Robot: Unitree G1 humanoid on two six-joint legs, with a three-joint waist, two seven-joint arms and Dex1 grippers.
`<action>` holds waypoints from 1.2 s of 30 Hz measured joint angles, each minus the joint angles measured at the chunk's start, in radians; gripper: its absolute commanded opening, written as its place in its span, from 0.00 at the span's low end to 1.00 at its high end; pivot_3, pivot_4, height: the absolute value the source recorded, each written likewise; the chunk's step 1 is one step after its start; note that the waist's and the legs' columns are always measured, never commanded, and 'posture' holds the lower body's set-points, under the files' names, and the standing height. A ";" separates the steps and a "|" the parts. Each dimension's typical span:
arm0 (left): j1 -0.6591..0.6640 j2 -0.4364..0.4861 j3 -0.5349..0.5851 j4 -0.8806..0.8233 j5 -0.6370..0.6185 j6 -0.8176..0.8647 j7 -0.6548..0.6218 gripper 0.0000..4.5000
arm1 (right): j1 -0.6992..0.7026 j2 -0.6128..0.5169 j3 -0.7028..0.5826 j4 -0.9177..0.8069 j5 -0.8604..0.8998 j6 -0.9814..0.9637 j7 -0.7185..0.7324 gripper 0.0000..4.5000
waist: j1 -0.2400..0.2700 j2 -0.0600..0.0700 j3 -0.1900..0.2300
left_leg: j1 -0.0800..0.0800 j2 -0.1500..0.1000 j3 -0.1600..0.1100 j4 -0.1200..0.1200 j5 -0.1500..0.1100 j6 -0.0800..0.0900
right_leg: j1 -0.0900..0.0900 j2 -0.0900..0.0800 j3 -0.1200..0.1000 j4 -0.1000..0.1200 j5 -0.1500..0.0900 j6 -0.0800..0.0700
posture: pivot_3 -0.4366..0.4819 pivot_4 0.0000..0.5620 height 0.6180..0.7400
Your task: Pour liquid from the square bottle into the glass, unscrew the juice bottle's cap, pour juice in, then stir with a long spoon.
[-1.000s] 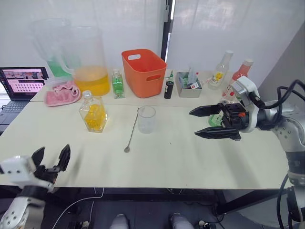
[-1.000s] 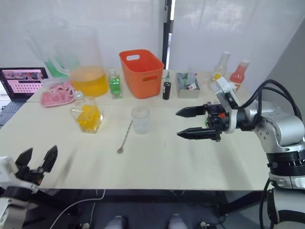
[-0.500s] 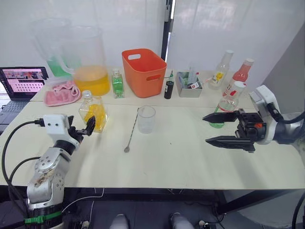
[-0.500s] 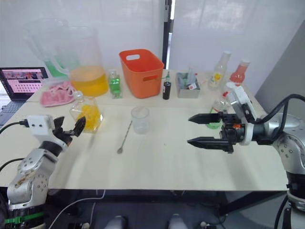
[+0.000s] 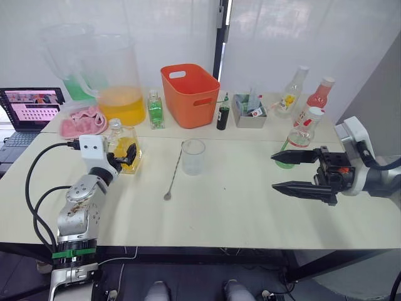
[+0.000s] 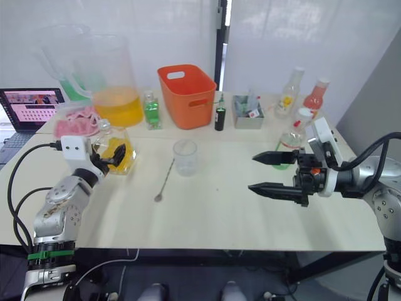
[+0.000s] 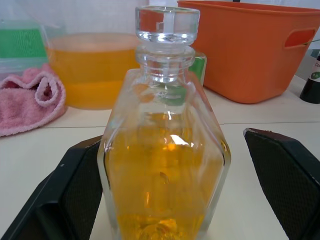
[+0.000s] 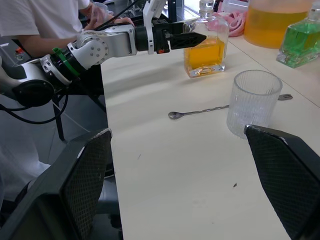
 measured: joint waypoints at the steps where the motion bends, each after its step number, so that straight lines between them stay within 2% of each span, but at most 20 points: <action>1: -0.016 -0.003 -0.002 0.034 0.011 -0.012 0.004 1.00 | 0.000 0.002 -0.002 -0.001 0.002 0.000 -0.009 1.00 | 0.001 0.000 0.000 | 0.000 0.000 0.000 0.000 0.000 0.000 | 0.000 0.000 0.000 0.000 0.000 0.000 | 0.48 0.27 0.81; 6: -0.100 -0.025 -0.009 0.180 0.043 -0.066 0.027 1.00 | 0.001 0.017 -0.003 -0.022 0.033 0.000 -0.044 1.00 | 0.003 0.000 0.000 | 0.000 0.000 0.000 0.000 0.000 0.000 | 0.001 0.000 0.000 -0.001 0.000 0.001 | 0.48 0.27 0.81; 7: -0.111 -0.028 -0.009 0.200 0.048 -0.079 0.027 0.88 | 0.001 0.017 -0.003 -0.026 0.034 0.000 -0.051 1.00 | 0.003 0.000 0.000 | 0.000 0.000 0.000 0.000 0.000 0.000 | 0.001 0.000 0.000 -0.001 0.000 0.001 | 0.48 0.27 0.81; 8: -0.116 -0.029 -0.009 0.210 0.049 -0.083 0.027 0.84 | 0.001 0.017 -0.003 -0.027 0.034 0.000 -0.054 1.00 | 0.004 0.000 0.000 | 0.000 0.000 0.000 0.000 0.000 0.000 | 0.001 0.000 0.000 -0.001 0.000 0.001 | 0.48 0.27 0.81; 10: -0.131 -0.034 -0.009 0.235 0.050 -0.104 0.022 0.67 | 0.001 0.017 -0.003 -0.028 0.035 0.000 -0.061 1.00 | 0.004 0.000 0.000 | 0.000 0.000 0.000 0.000 0.000 0.000 | 0.001 0.000 0.000 -0.001 0.000 0.001 | 0.48 0.27 0.81; 11: -0.135 -0.033 -0.006 0.251 0.053 -0.122 0.016 0.64 | 0.001 0.018 -0.003 -0.030 0.036 0.000 -0.071 1.00 | 0.004 0.000 0.000 | 0.000 0.000 0.000 0.000 0.000 0.000 | 0.001 0.000 0.000 -0.001 0.001 0.001 | 0.48 0.27 0.81; 21: -0.125 -0.005 -0.004 0.277 0.048 -0.164 -0.053 0.64 | 0.000 0.048 0.001 -0.050 0.038 0.000 -0.118 1.00 | 0.003 0.000 0.000 | 0.000 0.000 0.000 0.000 0.000 0.000 | 0.001 0.000 0.000 -0.001 0.001 0.001 | 0.48 0.27 0.81; 28: -0.024 0.072 0.034 0.145 -0.020 -0.094 -0.135 0.64 | -0.022 0.060 0.025 -0.044 0.037 0.000 -0.116 1.00 | -0.007 -0.002 0.001 | -0.005 0.000 0.000 -0.002 0.003 0.005 | -0.004 0.000 0.000 0.000 0.001 0.001 | 0.48 0.27 0.81; 32: 0.042 0.171 0.049 0.037 -0.106 -0.033 -0.290 0.64 | -0.035 0.070 0.050 -0.036 0.035 -0.001 -0.108 1.00 | -0.001 -0.004 0.002 | -0.007 0.000 0.000 -0.001 0.003 0.005 | -0.005 0.000 -0.001 -0.001 0.001 0.001 | 0.48 0.27 0.81; 36: 0.106 0.306 0.066 -0.044 -0.227 0.008 -0.553 0.64 | -0.043 0.071 0.071 -0.023 0.035 -0.001 -0.092 1.00 | 0.003 -0.004 0.003 | -0.009 0.000 -0.001 -0.001 0.003 0.004 | -0.006 -0.001 -0.002 -0.004 0.001 0.000 | 0.48 0.27 0.81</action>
